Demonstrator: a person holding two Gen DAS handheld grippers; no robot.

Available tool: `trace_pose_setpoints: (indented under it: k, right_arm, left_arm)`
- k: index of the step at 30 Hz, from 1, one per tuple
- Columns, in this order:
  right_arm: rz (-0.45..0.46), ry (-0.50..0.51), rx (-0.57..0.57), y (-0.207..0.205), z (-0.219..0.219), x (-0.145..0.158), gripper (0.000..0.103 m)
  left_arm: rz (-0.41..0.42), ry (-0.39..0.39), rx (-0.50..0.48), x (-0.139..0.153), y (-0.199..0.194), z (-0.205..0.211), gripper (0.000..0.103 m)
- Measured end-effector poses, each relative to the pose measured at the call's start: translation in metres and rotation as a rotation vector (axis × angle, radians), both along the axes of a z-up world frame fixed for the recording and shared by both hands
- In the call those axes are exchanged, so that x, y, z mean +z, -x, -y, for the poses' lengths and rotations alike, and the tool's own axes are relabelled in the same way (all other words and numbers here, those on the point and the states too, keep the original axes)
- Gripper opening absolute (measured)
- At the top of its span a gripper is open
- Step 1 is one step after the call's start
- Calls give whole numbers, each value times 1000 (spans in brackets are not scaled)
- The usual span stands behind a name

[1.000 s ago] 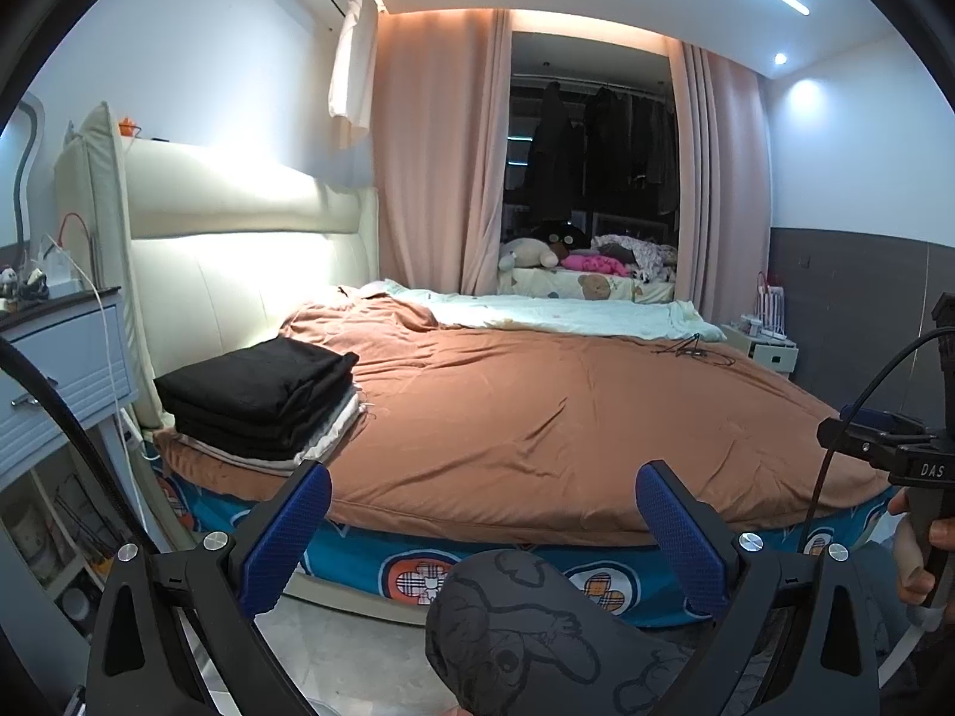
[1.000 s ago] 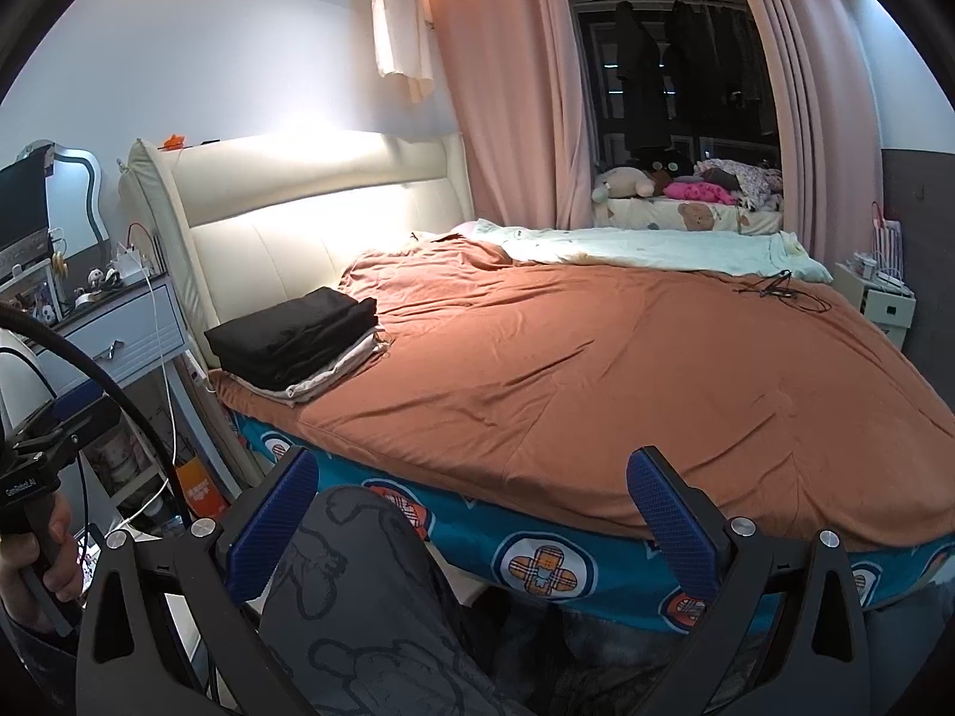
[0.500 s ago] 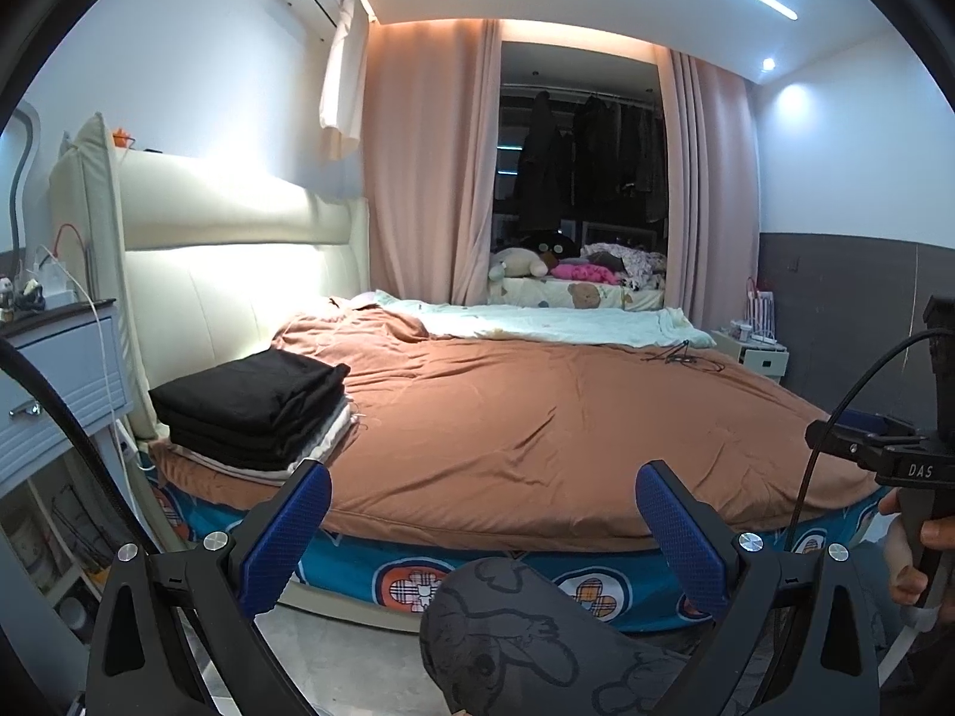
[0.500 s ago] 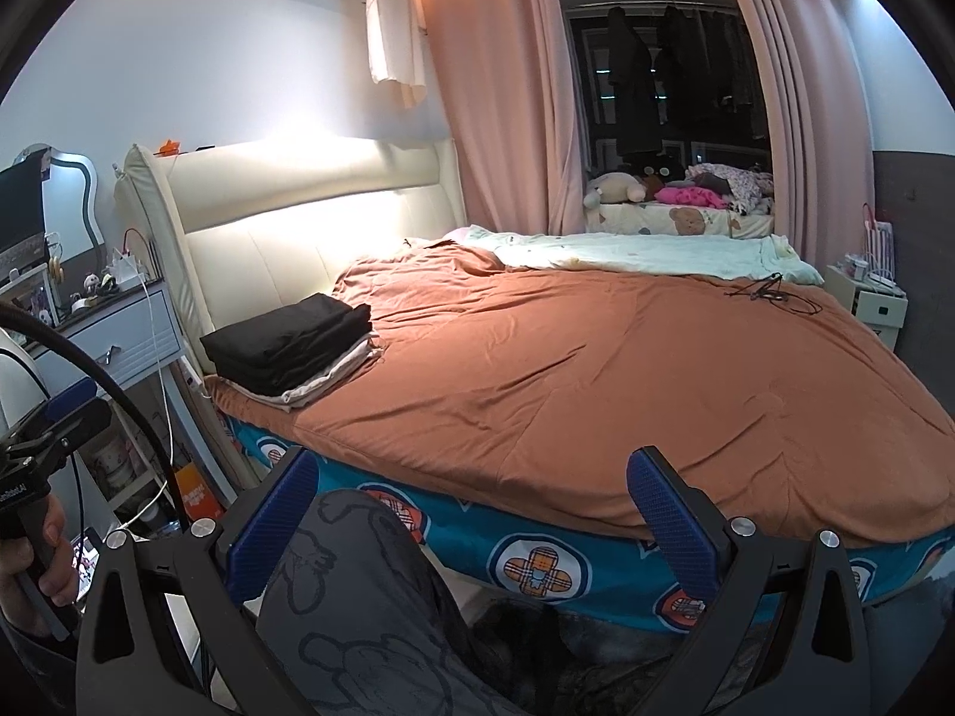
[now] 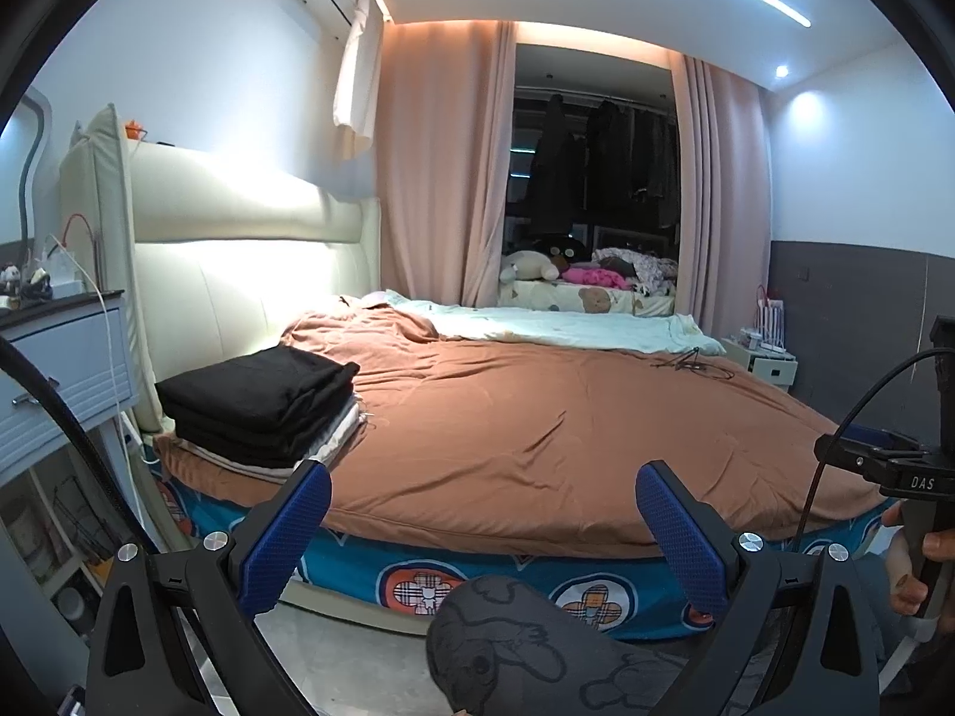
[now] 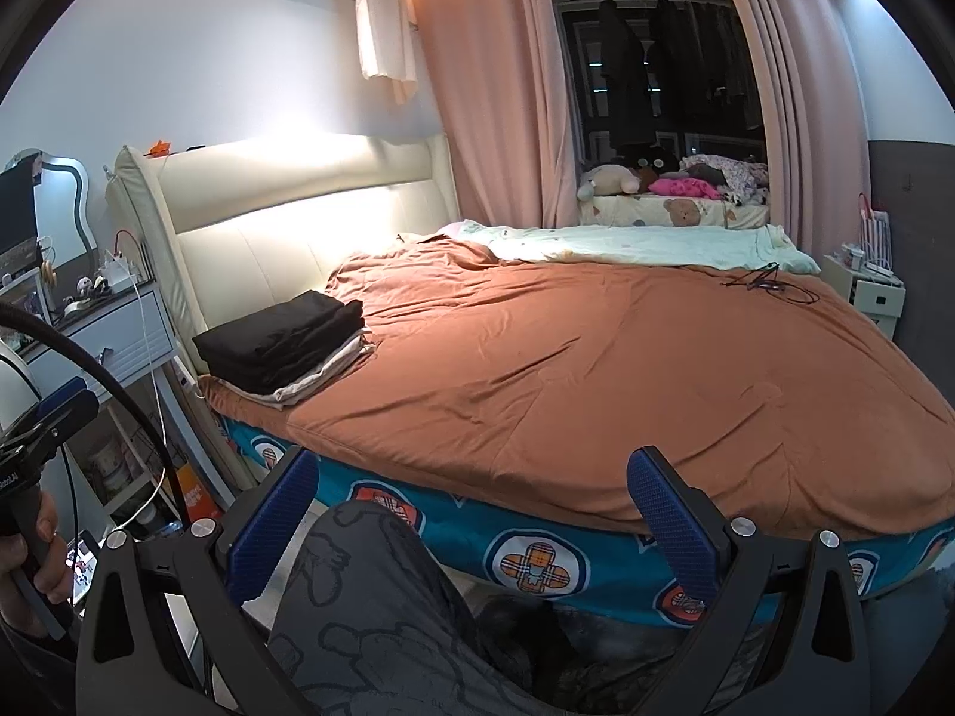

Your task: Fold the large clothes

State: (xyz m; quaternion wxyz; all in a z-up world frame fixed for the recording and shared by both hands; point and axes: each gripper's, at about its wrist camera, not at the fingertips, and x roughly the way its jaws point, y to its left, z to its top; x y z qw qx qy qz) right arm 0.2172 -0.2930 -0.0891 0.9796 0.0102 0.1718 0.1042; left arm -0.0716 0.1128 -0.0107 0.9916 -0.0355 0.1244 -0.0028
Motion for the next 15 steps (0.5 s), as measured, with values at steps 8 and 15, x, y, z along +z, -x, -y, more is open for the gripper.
trace_pose_setpoints:
  k: [8,15]
  right_arm:
    - [-3,8,-5,-4,0,0,103]
    - [-14,9,-9,-5,0,0,103]
  left_arm:
    - [-12,7,7,-4,-5,-1,103]
    - [-17,7,10,-4,-7,-3,103]
